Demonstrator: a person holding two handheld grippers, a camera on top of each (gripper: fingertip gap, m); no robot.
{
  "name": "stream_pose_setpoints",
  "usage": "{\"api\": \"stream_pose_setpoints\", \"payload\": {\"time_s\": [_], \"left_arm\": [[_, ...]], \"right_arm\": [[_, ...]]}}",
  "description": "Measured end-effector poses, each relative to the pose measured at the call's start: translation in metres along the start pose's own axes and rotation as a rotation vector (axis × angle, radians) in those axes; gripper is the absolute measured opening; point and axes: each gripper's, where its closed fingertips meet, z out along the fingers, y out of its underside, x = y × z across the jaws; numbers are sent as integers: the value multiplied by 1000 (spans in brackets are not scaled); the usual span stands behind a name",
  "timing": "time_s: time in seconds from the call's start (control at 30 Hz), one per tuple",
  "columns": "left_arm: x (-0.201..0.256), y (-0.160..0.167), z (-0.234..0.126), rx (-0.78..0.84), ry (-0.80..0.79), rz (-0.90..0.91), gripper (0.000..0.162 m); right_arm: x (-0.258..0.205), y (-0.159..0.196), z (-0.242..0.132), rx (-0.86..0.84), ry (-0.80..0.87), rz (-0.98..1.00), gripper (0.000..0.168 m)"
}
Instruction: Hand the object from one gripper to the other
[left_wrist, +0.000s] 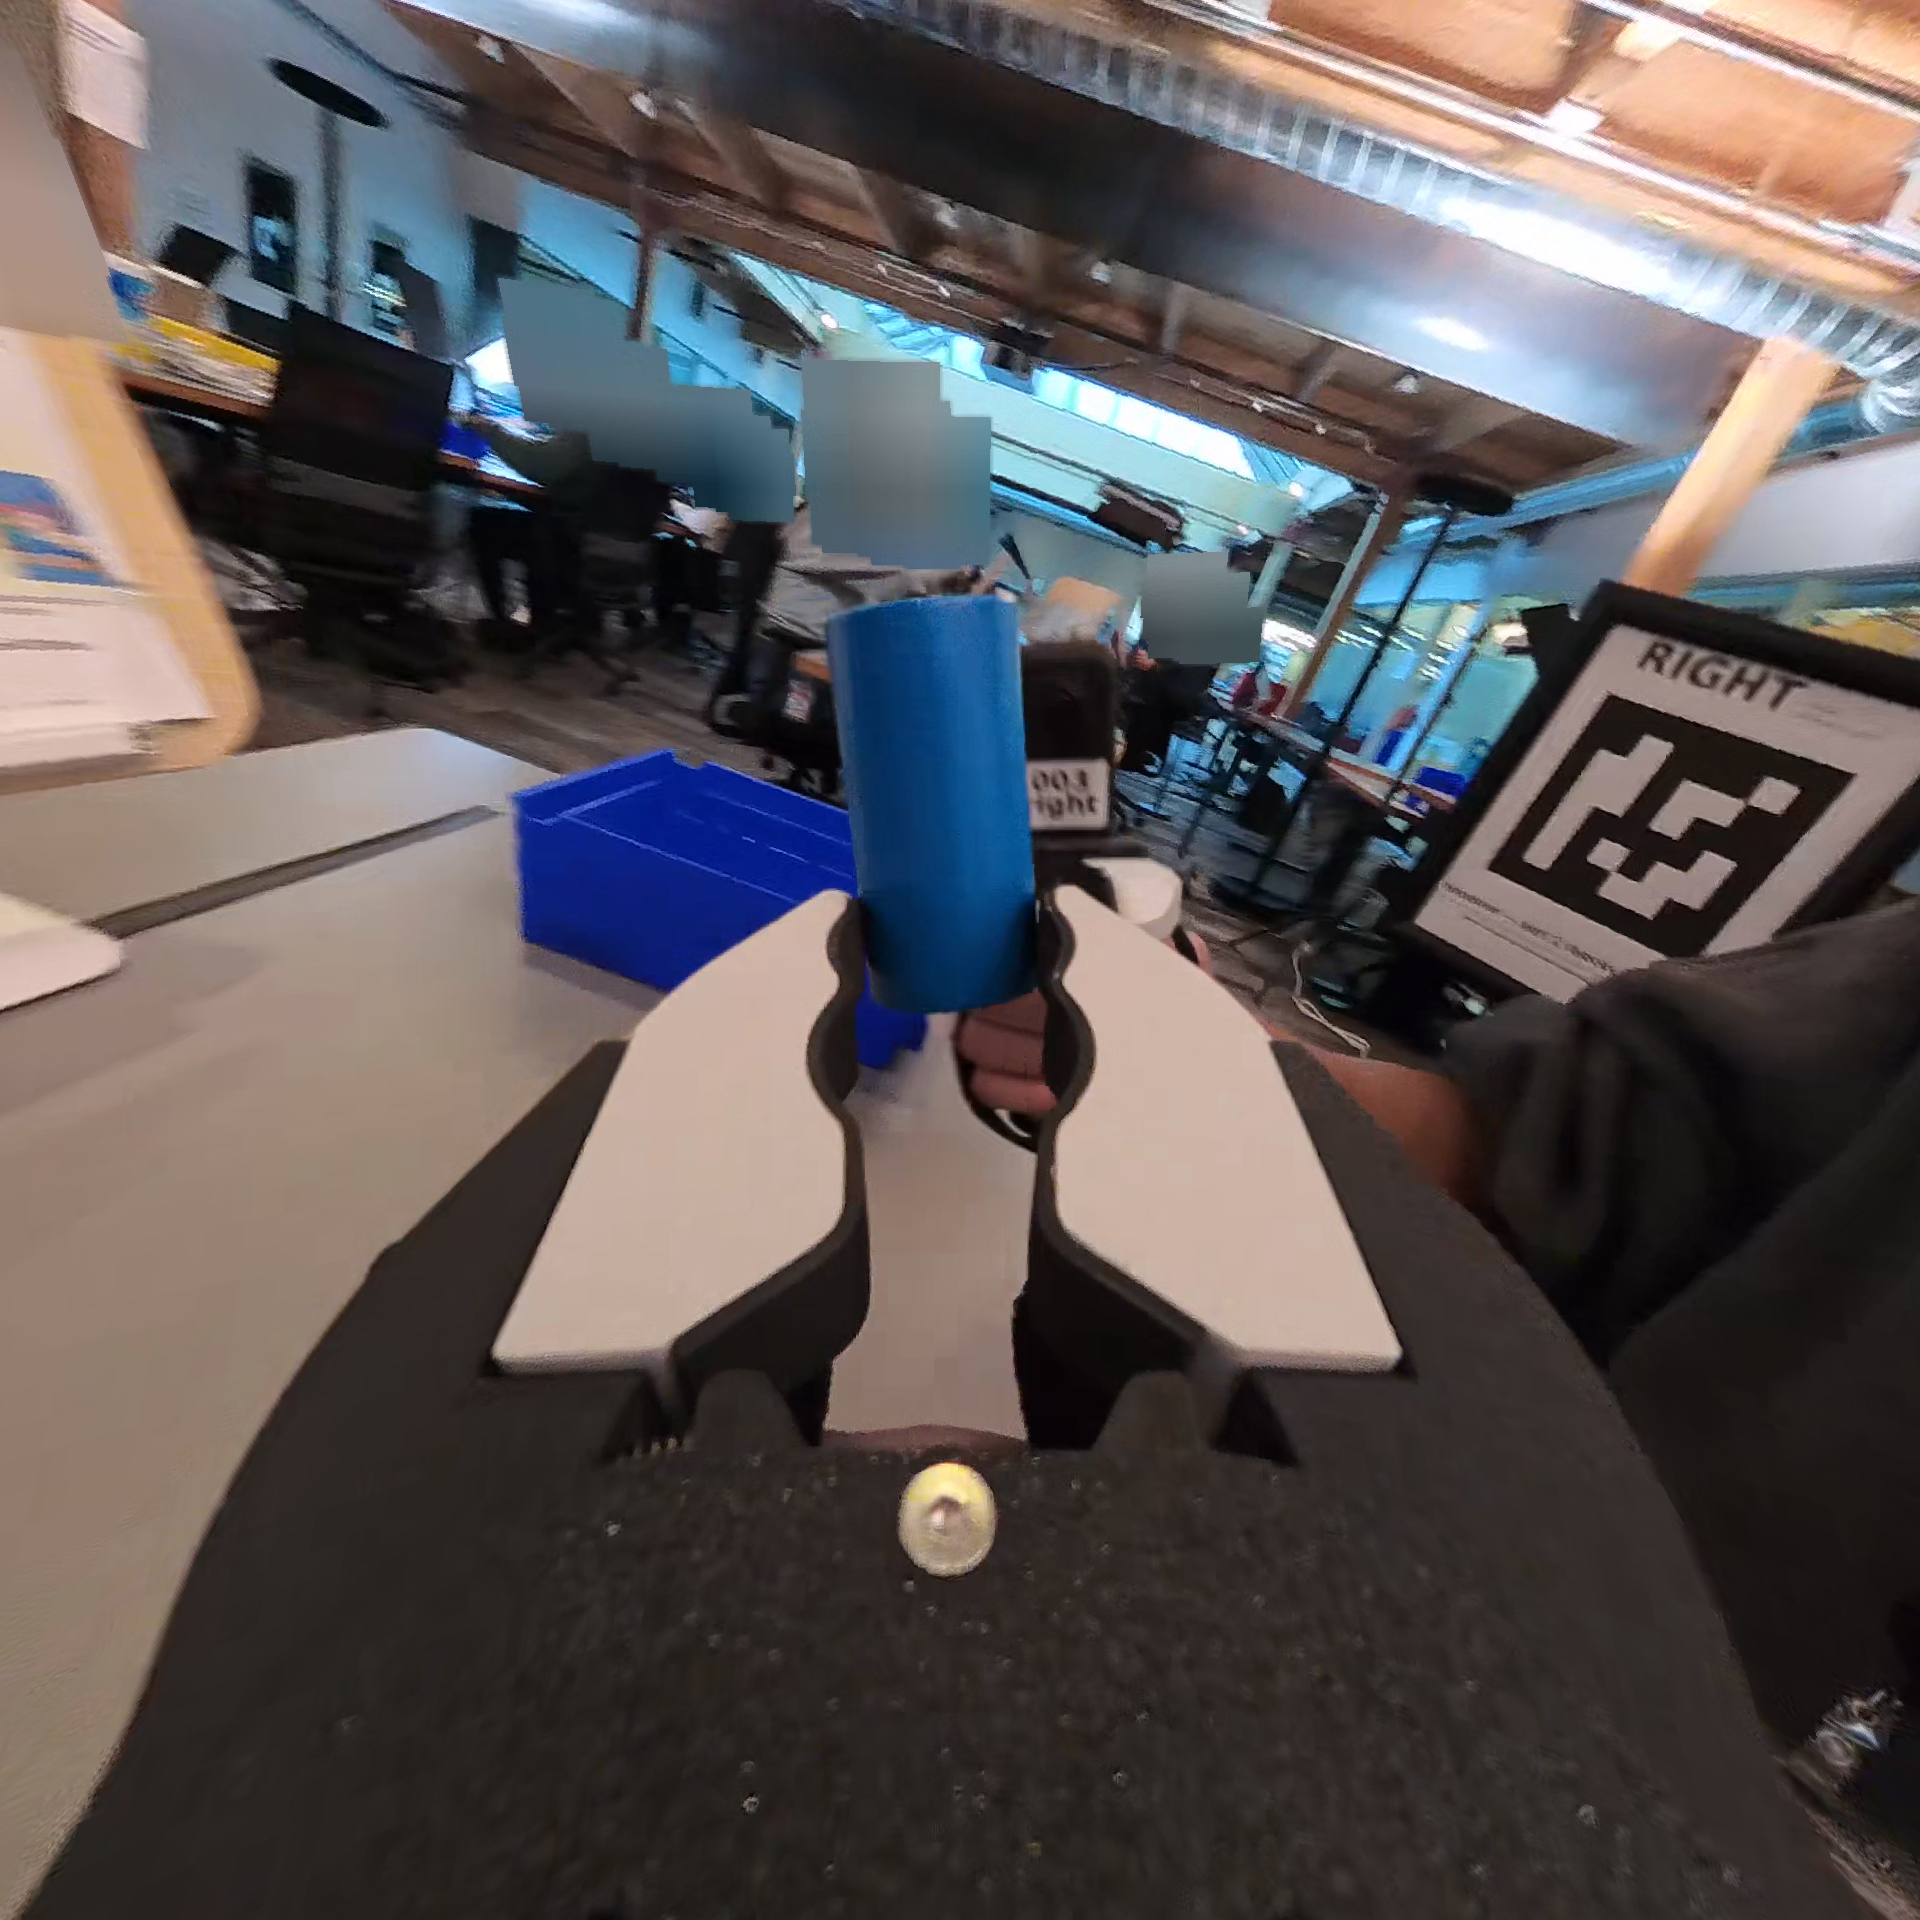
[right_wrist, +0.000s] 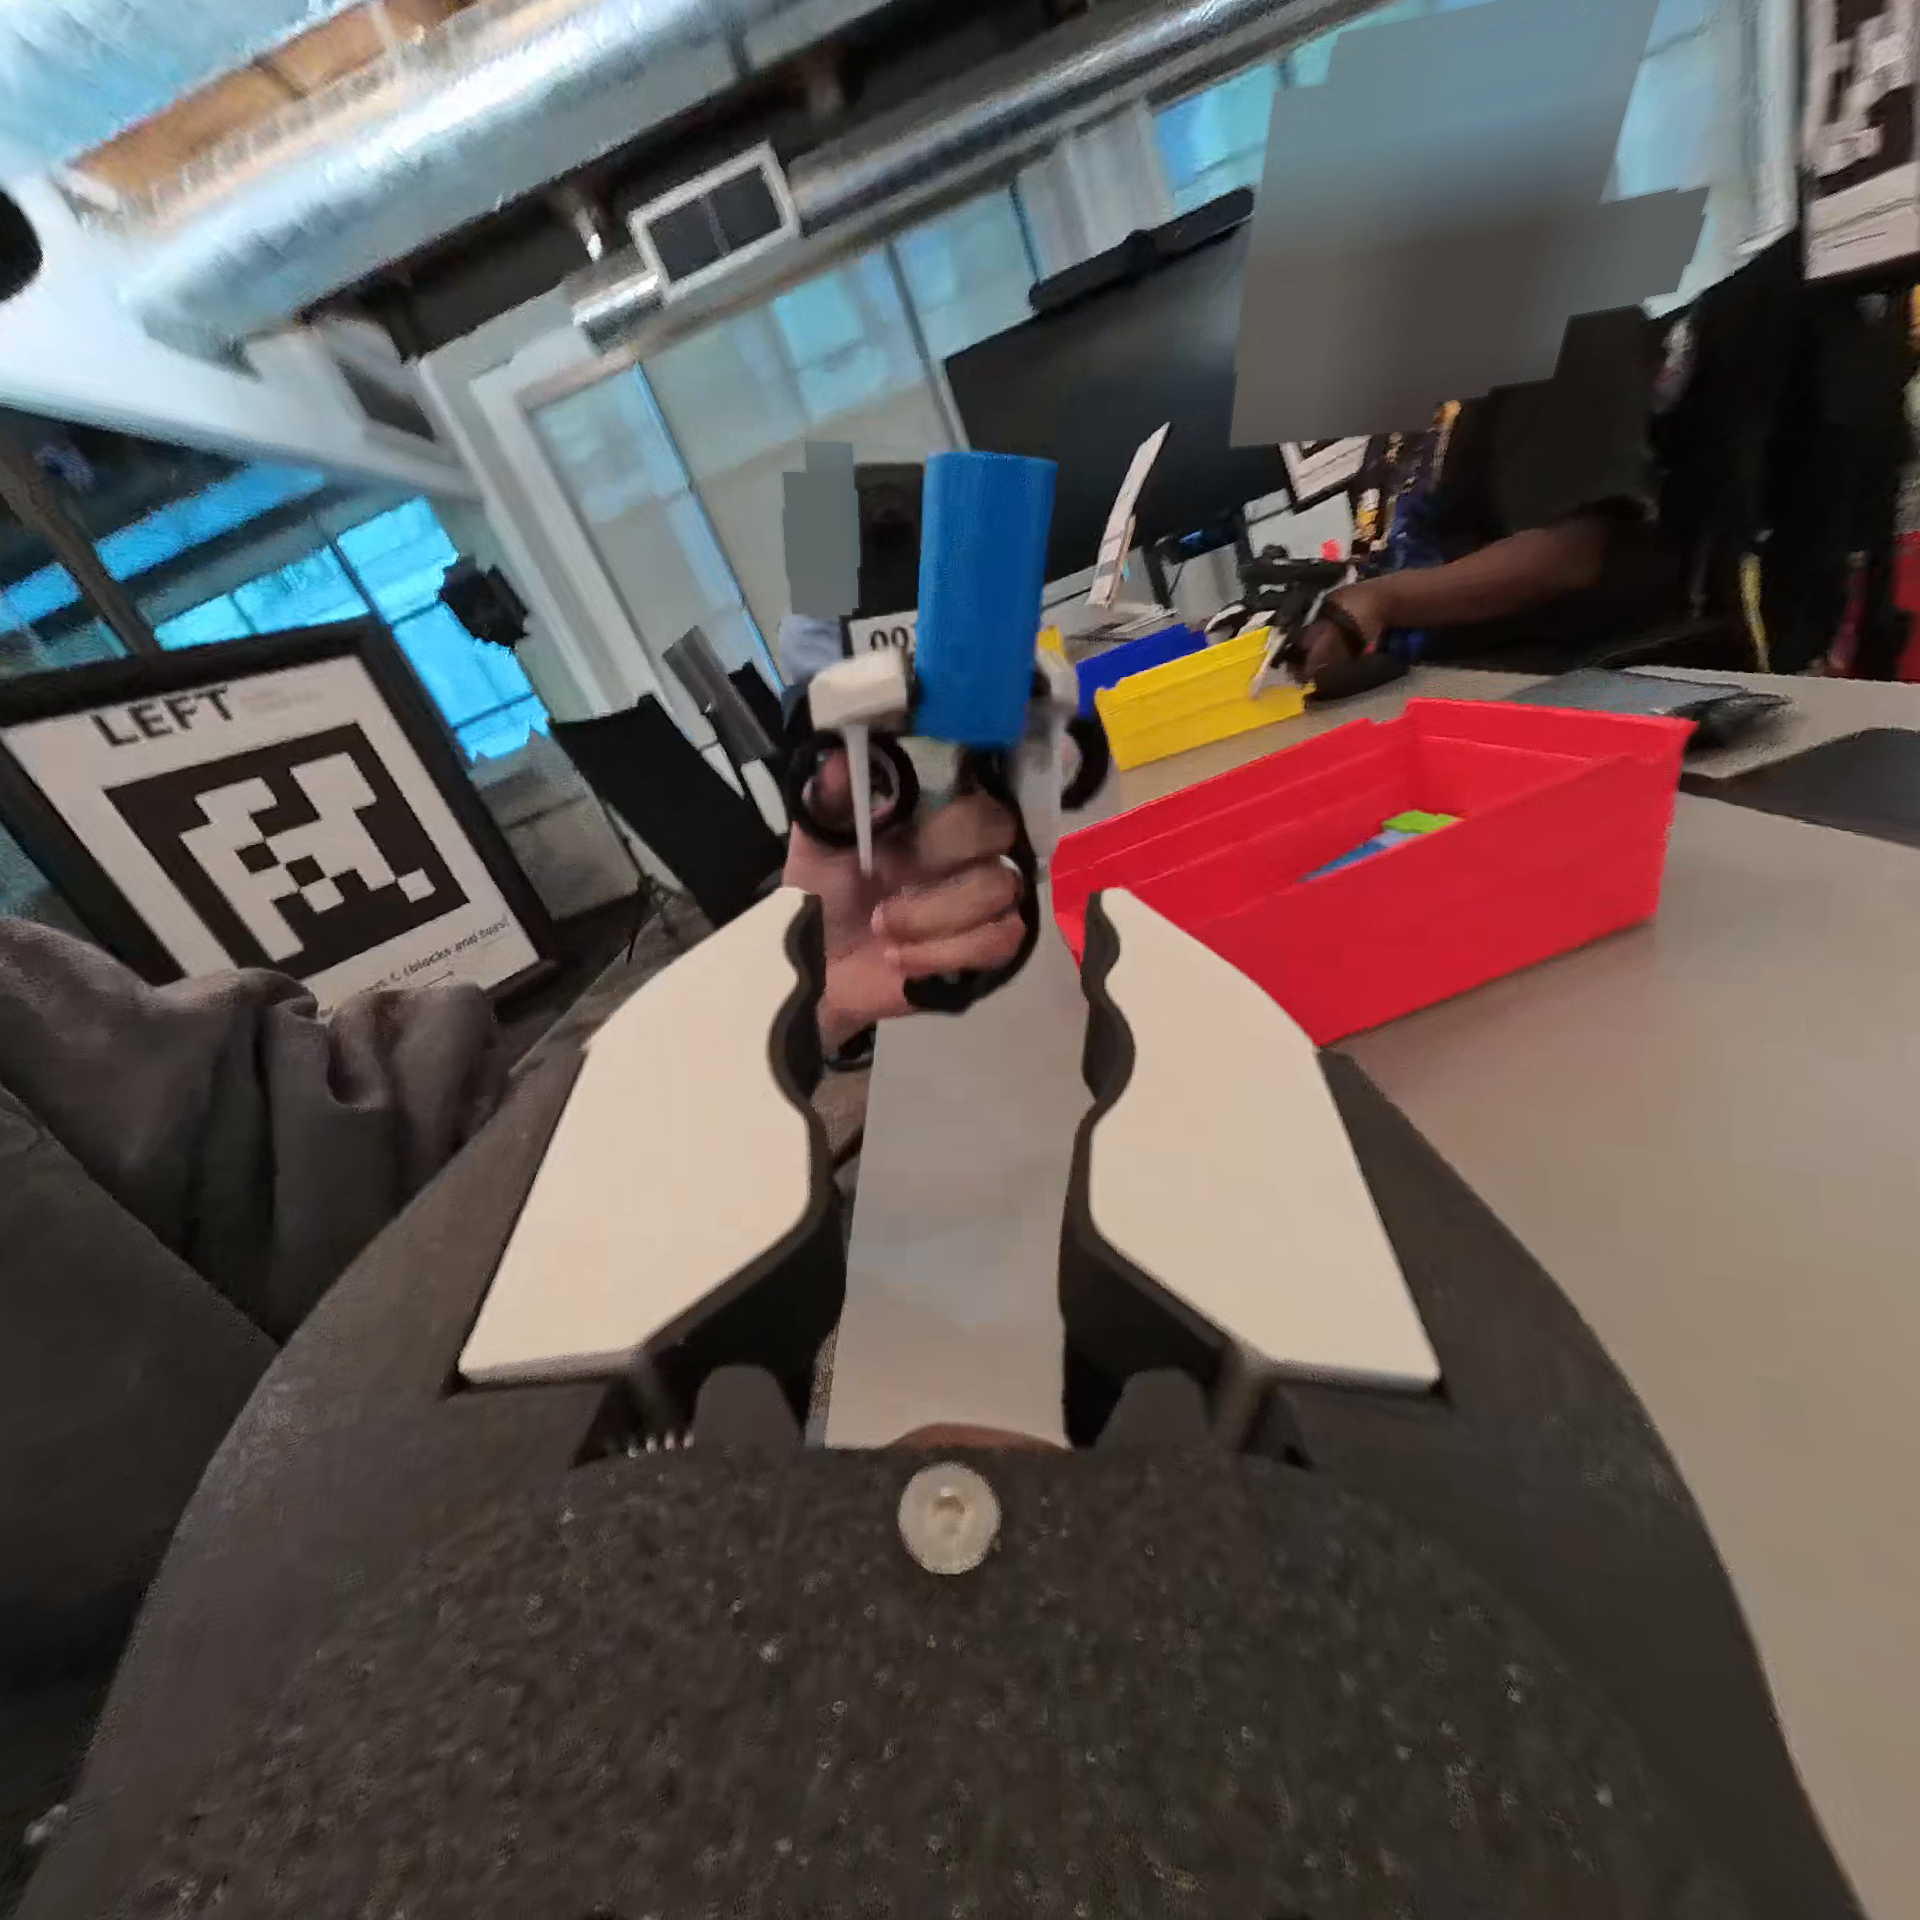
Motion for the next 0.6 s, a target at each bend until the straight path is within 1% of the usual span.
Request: {"api": "stream_pose_setpoints", "payload": {"time_s": [0.07,0.13,0.23,0.3,0.4,0.43,0.5,0.57,0.6], "left_arm": [[10,14,22,-32,26,19,31],[18,25,37,-62,52,30,31],[24,37,50,-101,64,48,31],[27,43,55,-117,73,42,31],[25,50,60,-121,41,19,31],[24,51,60,-111,19,12,34],[20,62,55,-143,-52,-4,68],[18,84,40,-193,-136,-7,66],[19,96,30,-207,-175,-7,65]], "right_arm": [[-5,-9,16,-8,-29,-11,48],[-8,-20,21,31,-51,4,48],[-10,-24,18,53,-60,12,45],[-10,-21,13,51,-48,7,32],[-5,-15,4,29,-16,26,32],[-4,-17,0,43,-8,46,32],[-3,-29,-16,92,1,75,32],[1,-50,-44,104,75,33,32],[4,-63,-63,96,143,-20,32]]}}
